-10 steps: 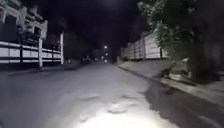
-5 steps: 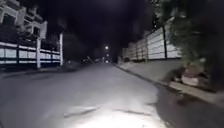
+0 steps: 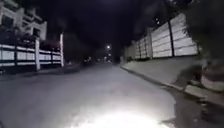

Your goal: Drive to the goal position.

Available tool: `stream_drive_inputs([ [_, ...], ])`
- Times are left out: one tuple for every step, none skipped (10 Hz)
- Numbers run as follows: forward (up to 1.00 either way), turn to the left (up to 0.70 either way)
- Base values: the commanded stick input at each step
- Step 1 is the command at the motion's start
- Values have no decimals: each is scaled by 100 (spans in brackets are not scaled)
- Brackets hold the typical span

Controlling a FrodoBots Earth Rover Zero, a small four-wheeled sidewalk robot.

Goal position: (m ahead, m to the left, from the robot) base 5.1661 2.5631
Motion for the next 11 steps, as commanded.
stream_drive_inputs([
  [100, 0],
  [100, 0],
  [100, 0],
  [100, 0],
  [100, 0],
  [100, 0],
  [100, 0],
  [100, 0],
  [100, 0],
  [100, 0],
  [100, 0],
])
